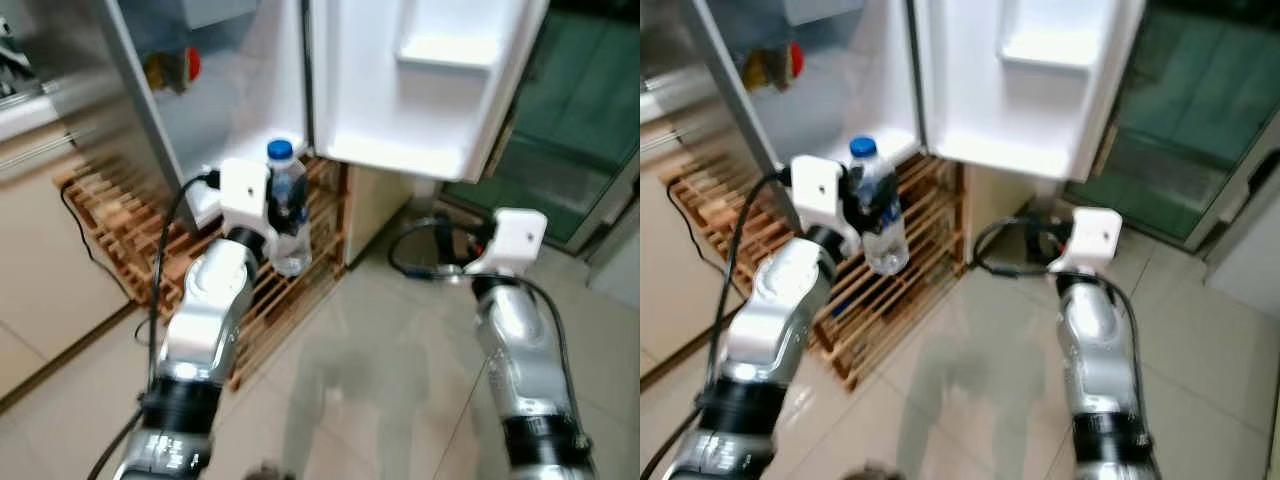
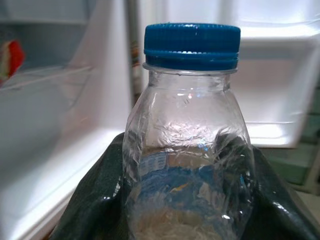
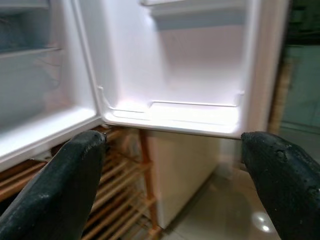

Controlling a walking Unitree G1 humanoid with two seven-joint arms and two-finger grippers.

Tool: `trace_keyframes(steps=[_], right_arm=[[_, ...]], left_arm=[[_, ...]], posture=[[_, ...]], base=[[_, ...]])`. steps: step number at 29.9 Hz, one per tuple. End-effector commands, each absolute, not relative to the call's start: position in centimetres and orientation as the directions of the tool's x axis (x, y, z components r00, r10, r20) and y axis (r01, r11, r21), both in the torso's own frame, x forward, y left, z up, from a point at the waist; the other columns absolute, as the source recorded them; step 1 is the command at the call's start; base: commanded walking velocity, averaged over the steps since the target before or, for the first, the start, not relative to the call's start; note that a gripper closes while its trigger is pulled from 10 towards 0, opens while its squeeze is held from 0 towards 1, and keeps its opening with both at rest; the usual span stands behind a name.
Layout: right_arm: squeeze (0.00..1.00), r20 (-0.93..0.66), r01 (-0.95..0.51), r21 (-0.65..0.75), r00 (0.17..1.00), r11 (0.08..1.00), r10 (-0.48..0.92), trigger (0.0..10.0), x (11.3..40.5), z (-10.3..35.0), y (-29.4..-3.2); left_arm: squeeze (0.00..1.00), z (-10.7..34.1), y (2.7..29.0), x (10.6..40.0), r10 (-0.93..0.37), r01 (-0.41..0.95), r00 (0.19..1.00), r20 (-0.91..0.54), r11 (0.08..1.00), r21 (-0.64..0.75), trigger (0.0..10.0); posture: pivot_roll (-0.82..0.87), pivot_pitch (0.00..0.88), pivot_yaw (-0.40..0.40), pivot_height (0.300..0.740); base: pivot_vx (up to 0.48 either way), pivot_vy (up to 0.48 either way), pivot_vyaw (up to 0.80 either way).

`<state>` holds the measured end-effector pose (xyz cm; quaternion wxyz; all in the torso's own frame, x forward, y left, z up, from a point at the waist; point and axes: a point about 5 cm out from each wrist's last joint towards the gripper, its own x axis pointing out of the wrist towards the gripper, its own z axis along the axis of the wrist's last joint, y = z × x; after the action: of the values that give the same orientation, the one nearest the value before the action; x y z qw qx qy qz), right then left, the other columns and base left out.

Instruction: Restocking fridge

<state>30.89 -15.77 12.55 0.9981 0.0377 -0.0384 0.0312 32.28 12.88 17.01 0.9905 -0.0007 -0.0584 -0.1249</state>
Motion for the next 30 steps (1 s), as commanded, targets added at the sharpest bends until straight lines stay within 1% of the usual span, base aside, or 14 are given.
trace_keyframes(steps=[1, 12, 20, 25, 27, 30], right_arm=[[0.0, 0.084, -0.032, 0.057, 0.996, 0.998, 0.027, 10.0, 30.76, 12.69, -16.96], [0.0, 0.068, -0.045, 0.049, 0.997, 0.998, 0.042, 10.0, 30.97, 12.45, -16.39], [0.0, 0.072, -0.051, 0.051, 0.996, 0.997, 0.047, 10.0, 31.08, 12.5, -16.34], [0.0, 0.094, -0.055, 0.045, 0.994, 0.997, 0.05, 10.0, 31.16, 12.8, -16.32], [0.0, 0.081, -0.059, 0.032, 0.995, 0.998, 0.056, 10.0, 31.21, 12.68, -16.26], [0.0, 0.078, -0.062, 0.031, 0.995, 0.998, 0.059, 10.0, 31.25, 12.62, -16.21]], left_arm=[[0.0, 18.03, 11.52, 32.32, -0.293, 0.295, 0.943, 0.161, 0.955, 0.009, 10.0], [0.0, 18.16, 11.34, 32.34, -0.309, 0.31, 0.936, 0.167, 0.951, 0.026, 10.0], [0.0, 18.21, 11.22, 32.4, -0.315, 0.315, 0.934, 0.17, 0.949, 0.027, 10.0], [0.0, 18.3, 11.1, 32.45, -0.322, 0.322, 0.931, 0.174, 0.946, 0.029, 10.0], [0.0, 18.31, 11.03, 32.46, -0.327, 0.327, 0.929, 0.175, 0.945, 0.03, 10.0], [0.0, 18.34, 10.94, 32.51, -0.333, 0.334, 0.926, 0.177, 0.942, 0.03, 10.0]], posture=[[-0.01, 0.0, 0.024, 0.74], [-0.01, 0.0, 0.026, 0.74], [-0.01, 0.0, 0.025, 0.74], [-0.01, 0.0, 0.026, 0.74], [-0.01, 0.0, 0.028, 0.74], [-0.01, 0.0, 0.03, 0.74]], base=[[0.458, 0.0, 0.0], [0.444, 0.0, 0.0], [0.437, 0.0, -0.69], [0.439, 0.0, 0.0], [0.439, 0.0, 0.0], [0.437, 0.0, -0.67]])
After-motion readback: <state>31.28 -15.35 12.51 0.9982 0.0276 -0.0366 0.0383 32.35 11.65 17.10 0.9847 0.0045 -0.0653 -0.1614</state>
